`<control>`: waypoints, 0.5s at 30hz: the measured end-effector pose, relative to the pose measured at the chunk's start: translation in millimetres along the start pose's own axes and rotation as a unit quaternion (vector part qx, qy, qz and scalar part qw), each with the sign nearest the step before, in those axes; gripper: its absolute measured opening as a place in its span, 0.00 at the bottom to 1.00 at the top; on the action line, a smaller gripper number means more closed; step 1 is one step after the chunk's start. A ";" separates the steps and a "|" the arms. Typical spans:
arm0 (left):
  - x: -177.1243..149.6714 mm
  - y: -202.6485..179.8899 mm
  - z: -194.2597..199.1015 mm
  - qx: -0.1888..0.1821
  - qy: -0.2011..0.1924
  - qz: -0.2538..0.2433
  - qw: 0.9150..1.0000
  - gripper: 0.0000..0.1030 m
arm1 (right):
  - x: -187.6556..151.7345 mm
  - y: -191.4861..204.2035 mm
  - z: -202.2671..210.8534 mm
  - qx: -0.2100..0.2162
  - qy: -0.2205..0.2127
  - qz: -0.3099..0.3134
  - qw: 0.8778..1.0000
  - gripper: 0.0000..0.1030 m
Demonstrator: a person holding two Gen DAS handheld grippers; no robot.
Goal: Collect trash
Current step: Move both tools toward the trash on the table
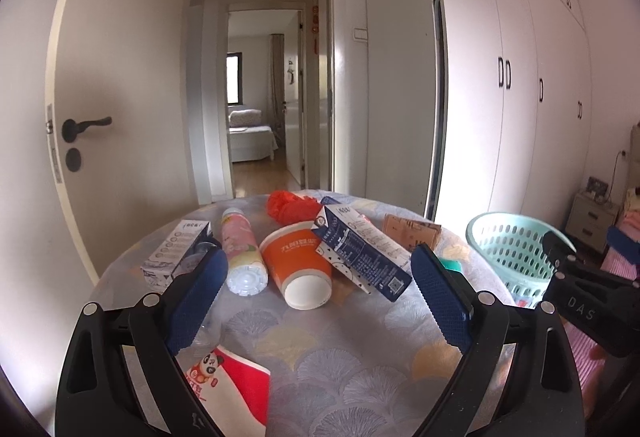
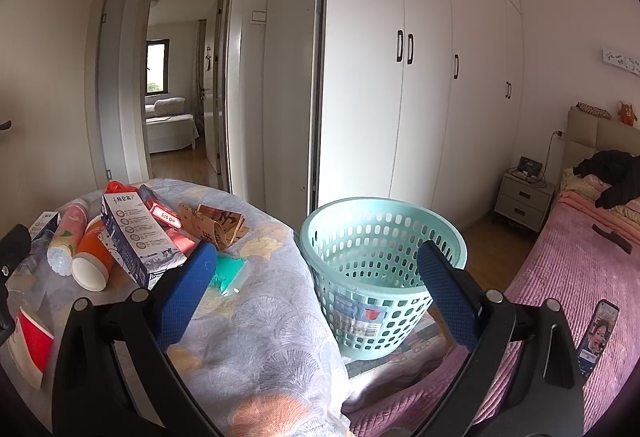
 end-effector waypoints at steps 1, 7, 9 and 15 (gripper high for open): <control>1.3 3.0 1.2 0.007 -0.005 0.003 1.000 0.87 | 0.0 0.0 0.0 0.000 0.000 0.000 1.000 0.93; 4.1 10.2 7.3 0.013 -0.022 0.007 1.000 0.88 | -0.4 1.3 -0.5 0.002 0.001 0.001 1.000 0.93; 3.9 12.7 7.8 0.015 -0.023 0.012 1.000 0.88 | -0.9 2.2 -1.1 0.006 0.003 0.001 1.000 0.93; 2.2 15.1 7.5 0.019 -0.022 0.009 1.000 0.87 | 0.4 2.4 -0.8 0.006 0.001 0.001 1.000 0.93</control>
Point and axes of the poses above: each gripper's, at about its wrist camera, not at the fingertips, and z roughly against the way its jaws point, y to its left, x to its top, the point moved 10 cm from there along -z, roughly the way its jaws point, and after that the axes turned 8 degrees about y, right-handed, at the moved point
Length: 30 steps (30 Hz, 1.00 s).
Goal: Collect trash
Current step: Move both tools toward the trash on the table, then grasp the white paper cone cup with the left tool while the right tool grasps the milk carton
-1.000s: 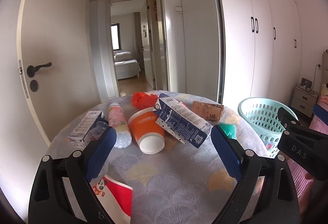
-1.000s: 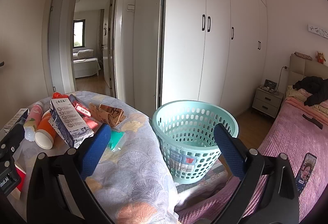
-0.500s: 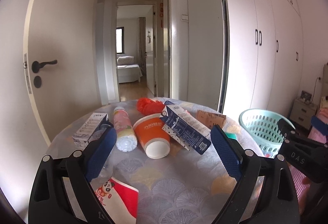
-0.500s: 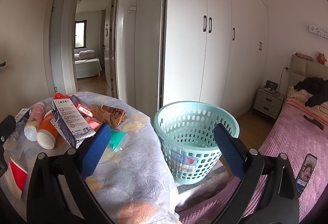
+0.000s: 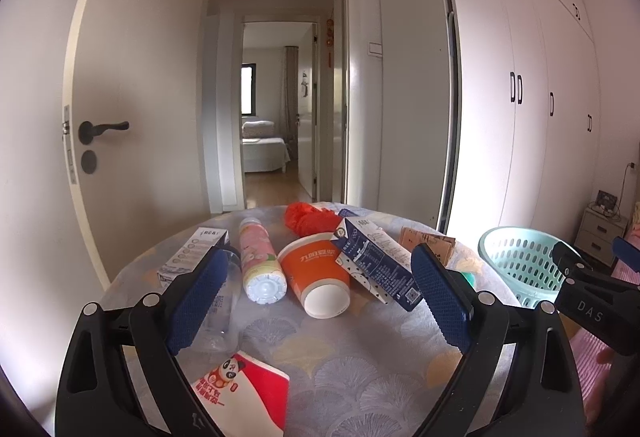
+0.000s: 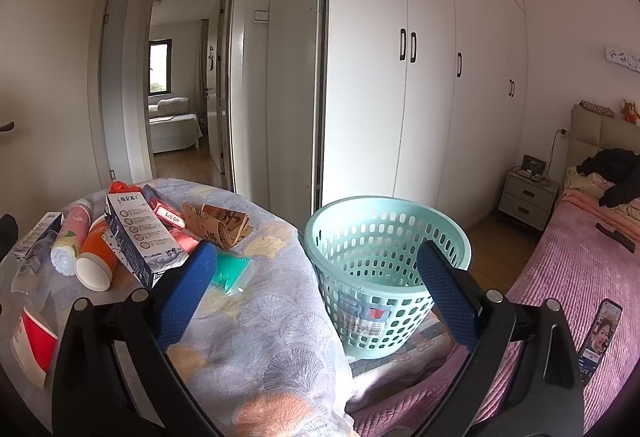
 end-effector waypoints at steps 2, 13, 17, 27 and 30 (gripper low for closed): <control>-1.2 -0.2 -1.0 0.001 0.003 -0.002 1.000 0.87 | 1.6 1.1 0.0 -0.001 -0.002 0.004 1.000 0.93; -1.6 11.3 -3.1 0.014 0.007 0.004 1.000 0.88 | 9.4 7.6 1.9 0.001 -0.015 0.015 1.000 0.93; -2.8 12.0 -4.6 0.019 0.010 0.000 1.000 0.88 | 10.3 7.7 2.3 -0.002 -0.018 0.019 1.000 0.93; -4.8 20.9 -5.0 0.029 0.015 0.000 0.999 0.88 | 11.3 12.6 1.0 0.002 -0.018 0.027 0.999 0.93; -4.2 29.6 -4.4 0.036 0.017 0.003 0.999 0.88 | 12.1 15.8 0.6 0.006 -0.018 0.030 0.999 0.93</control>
Point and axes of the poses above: each gripper's, at about its wrist camera, not at the fingertips, and z roughly against the way its jaws point, y to its left, x to its top, the point moved 10 cm from there along -z, roughly the way its jaws point, and after that the axes turned 8 degrees about y, right-handed, at the moved point
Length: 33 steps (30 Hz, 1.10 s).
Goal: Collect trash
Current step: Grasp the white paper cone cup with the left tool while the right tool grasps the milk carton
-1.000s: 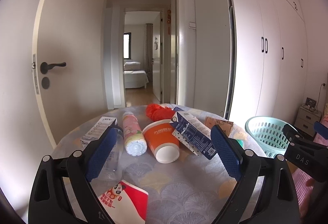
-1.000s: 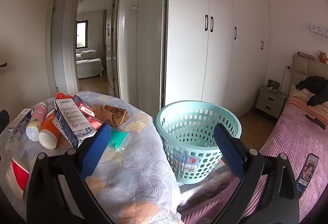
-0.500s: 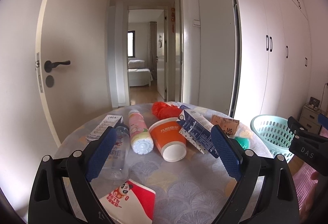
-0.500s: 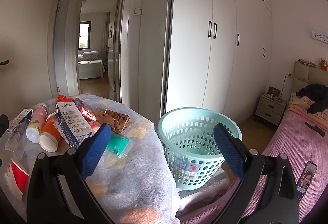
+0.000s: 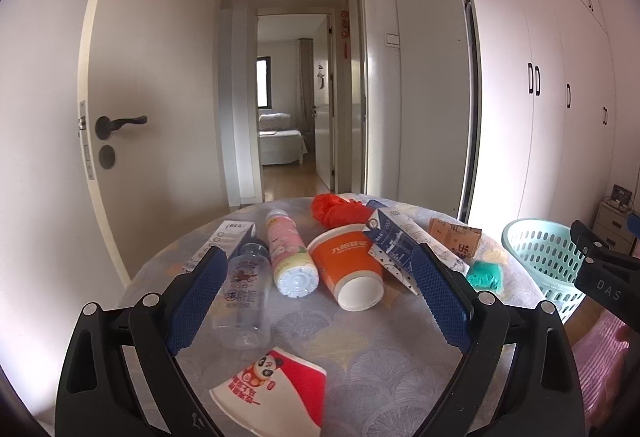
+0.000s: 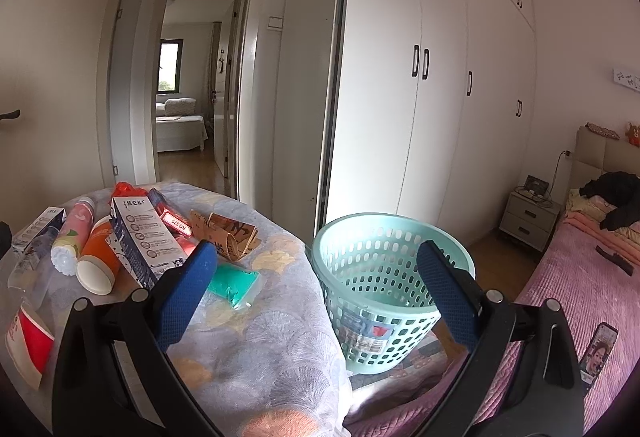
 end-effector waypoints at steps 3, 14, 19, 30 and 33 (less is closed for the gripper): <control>-0.1 13.9 -3.1 0.000 0.013 0.000 1.000 0.88 | 1.5 6.0 0.0 0.011 -0.001 0.010 1.000 0.91; -34.4 102.2 -28.4 -0.042 0.135 0.035 0.989 0.87 | 8.1 52.1 -10.2 0.085 0.009 0.050 0.995 0.46; -70.3 76.4 -42.3 -0.078 0.191 0.025 0.978 0.87 | 3.8 77.0 -27.1 0.138 0.034 0.058 0.988 0.45; -116.4 39.6 -69.6 -0.155 0.259 0.053 0.952 0.80 | -3.6 132.9 -92.5 0.221 0.121 0.115 0.961 0.74; -116.9 27.6 -69.7 -0.149 0.257 0.028 0.954 0.73 | -10.5 142.3 -107.9 0.227 0.138 0.129 0.955 0.76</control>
Point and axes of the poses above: each gripper's, at about its wrist camera, not at the fingertips, and z roughly against the way its jaws point, y to its left, x to its top, the point moved 10 cm from there along -z, roughly the way its jaws point, and after that the axes turned 8 degrees about y, right-handed, at the moved point
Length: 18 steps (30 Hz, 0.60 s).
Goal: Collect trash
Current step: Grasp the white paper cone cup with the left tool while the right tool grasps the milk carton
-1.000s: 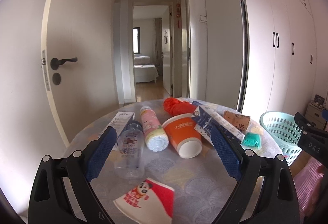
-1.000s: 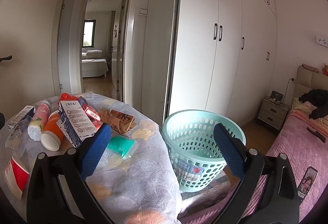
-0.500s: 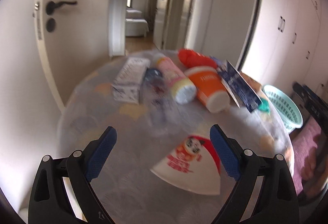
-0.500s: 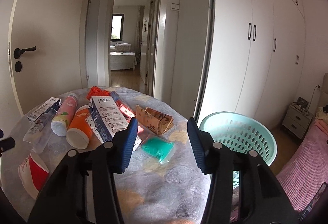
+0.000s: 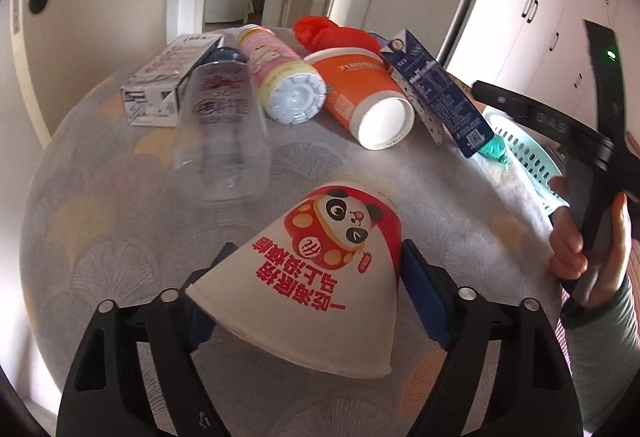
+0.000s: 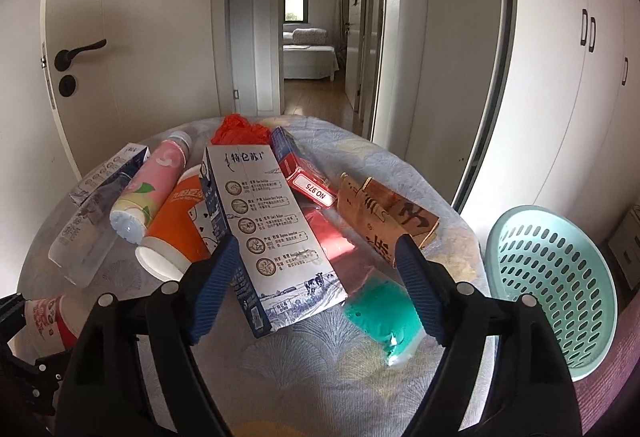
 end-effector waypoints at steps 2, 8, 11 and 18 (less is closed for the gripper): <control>0.6 -3.7 0.7 -0.006 0.001 0.001 1.000 0.60 | 0.1 4.1 -7.8 0.012 0.008 0.006 1.000 0.82; 2.5 -7.0 3.5 -0.020 -0.001 0.005 1.000 0.42 | 0.1 11.4 -30.8 0.046 0.040 0.003 0.998 0.83; 3.9 -10.5 8.3 -0.021 -0.007 0.000 1.000 0.42 | 1.2 12.0 -33.9 0.067 0.047 -0.005 0.997 0.83; 13.8 -30.5 23.7 -0.028 -0.026 -0.023 0.999 0.42 | -1.2 11.0 -24.5 0.101 0.040 -0.021 0.994 0.52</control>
Point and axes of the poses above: each gripper's, at about its wrist camera, not at the fingertips, and z roughly against the way its jaws point, y to its left, x to its top, the point moved 10 cm from there along -z, roughly the way its jaws point, and after that the axes turned 8 degrees about y, right-handed, at the moved point
